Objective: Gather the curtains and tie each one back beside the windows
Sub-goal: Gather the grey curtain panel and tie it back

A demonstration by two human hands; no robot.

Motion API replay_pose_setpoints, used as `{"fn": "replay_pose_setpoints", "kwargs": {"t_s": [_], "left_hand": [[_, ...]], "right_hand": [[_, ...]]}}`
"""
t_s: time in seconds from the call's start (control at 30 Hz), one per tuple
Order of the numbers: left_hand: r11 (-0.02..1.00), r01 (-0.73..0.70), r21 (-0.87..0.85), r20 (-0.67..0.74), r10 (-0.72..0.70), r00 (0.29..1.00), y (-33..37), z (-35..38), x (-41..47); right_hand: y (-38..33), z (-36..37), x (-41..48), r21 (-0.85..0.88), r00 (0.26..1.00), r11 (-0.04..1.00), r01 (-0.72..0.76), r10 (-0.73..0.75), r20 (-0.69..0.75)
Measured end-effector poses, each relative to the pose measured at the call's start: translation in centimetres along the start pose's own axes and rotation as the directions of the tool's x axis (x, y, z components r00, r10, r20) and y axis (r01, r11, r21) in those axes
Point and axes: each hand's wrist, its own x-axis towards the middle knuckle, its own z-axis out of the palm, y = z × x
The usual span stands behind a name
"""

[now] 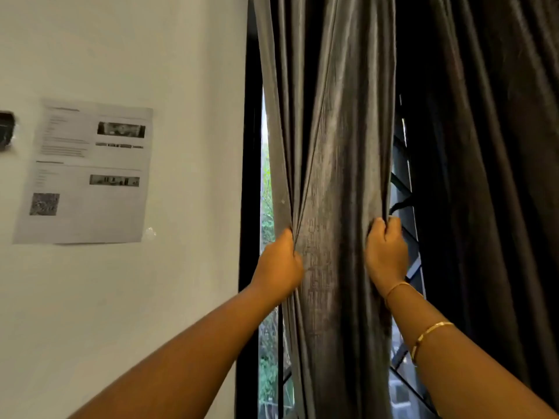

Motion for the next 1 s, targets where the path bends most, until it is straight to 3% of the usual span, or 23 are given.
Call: {"fn": "replay_pose_setpoints", "kwargs": {"t_s": [0.13,0.27,0.4,0.6,0.67,0.77,0.83,1.0], "left_hand": [[0.996,-0.013,0.092,-0.044,0.017,0.999,-0.2,1.1,0.3],[0.988,-0.024,0.15,-0.043,0.031,0.999,-0.1,1.5,0.4],[0.989,-0.028,0.144,-0.024,0.031,0.999,0.3,1.8,0.1],[0.995,0.055,0.078,0.046,-0.058,0.997,0.6,2.9,-1.2],[0.997,0.066,0.044,0.079,-0.07,0.994,0.3,3.0,-1.4],[0.996,0.089,0.02,0.093,-0.09,0.992,-0.3,3.1,-2.0],[0.993,0.113,0.019,0.124,-0.114,0.986,-0.8,3.5,-2.8],[0.978,0.203,0.044,0.211,-0.207,0.955,-2.3,5.1,-5.6]], "right_hand": [[2.1,-1.3,-0.4,-0.285,0.987,0.946,0.155,-0.137,0.08],[3.8,-2.3,-0.3,-0.506,0.977,0.838,0.204,-0.144,0.154],[3.1,-1.0,-2.4,-0.346,0.896,0.843,0.412,-0.307,0.321],[2.5,1.4,-6.0,-0.187,0.765,0.823,0.536,-0.379,0.521],[2.8,1.8,-7.2,-0.116,0.758,0.863,0.492,-0.359,0.545],[3.4,2.0,-8.7,0.068,0.784,0.963,0.262,-0.253,0.566],[4.2,1.8,-9.4,0.097,0.779,0.98,0.171,-0.195,0.596],[6.4,0.6,-11.5,0.198,0.683,0.98,-0.019,-0.131,0.718]]}}
